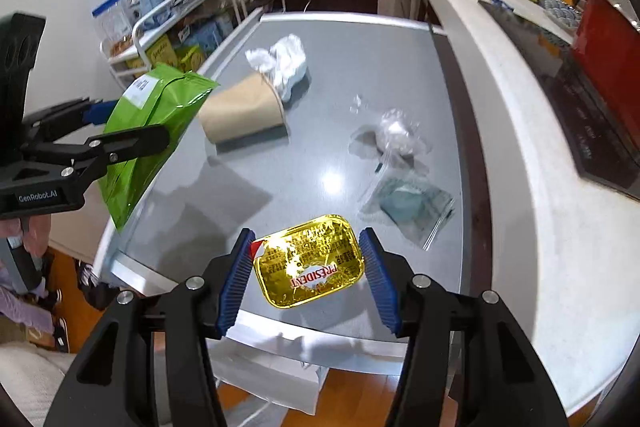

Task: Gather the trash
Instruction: 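Grasp the green packet with the left gripper while the right grasps the gold butter foil, then carry the green packet with the left gripper while the right carries the butter foil to the paper bag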

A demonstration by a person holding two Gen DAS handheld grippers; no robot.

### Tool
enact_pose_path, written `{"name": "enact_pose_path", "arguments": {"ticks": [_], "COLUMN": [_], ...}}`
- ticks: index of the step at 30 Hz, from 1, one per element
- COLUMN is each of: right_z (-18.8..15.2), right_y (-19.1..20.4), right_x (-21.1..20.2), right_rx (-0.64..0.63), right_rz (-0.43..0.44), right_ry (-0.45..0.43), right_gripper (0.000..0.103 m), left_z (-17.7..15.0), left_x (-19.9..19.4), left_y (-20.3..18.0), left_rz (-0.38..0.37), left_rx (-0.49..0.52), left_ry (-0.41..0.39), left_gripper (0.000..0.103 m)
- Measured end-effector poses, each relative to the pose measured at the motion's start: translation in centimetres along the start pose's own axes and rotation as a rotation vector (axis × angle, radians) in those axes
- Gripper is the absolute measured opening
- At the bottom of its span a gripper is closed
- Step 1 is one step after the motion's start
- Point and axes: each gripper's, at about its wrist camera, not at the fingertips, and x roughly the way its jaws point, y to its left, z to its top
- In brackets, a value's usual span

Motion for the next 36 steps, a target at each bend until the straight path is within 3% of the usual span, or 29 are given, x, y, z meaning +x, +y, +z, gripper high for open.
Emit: {"name": "enact_pose_path", "arguments": {"ticks": [15,36], "right_z": [1.1,1.4], "right_y": [0.8,3.4], "right_x": [-5.6,-17.7], "right_rx": [0.042,0.063], "right_rz": [-0.009,-0.059], "right_ry": [-0.146,-0.435], "right_gripper": [0.053,0.053], "left_z": [0.2,1.1], "left_x": [-5.7,-16.4], "left_y": [-0.3,-1.6], "left_rz": [0.032,0.055], "left_rx": [-0.013,0.003], "left_ry": [-0.110,-0.353], "left_gripper": [0.069,0.069]}}
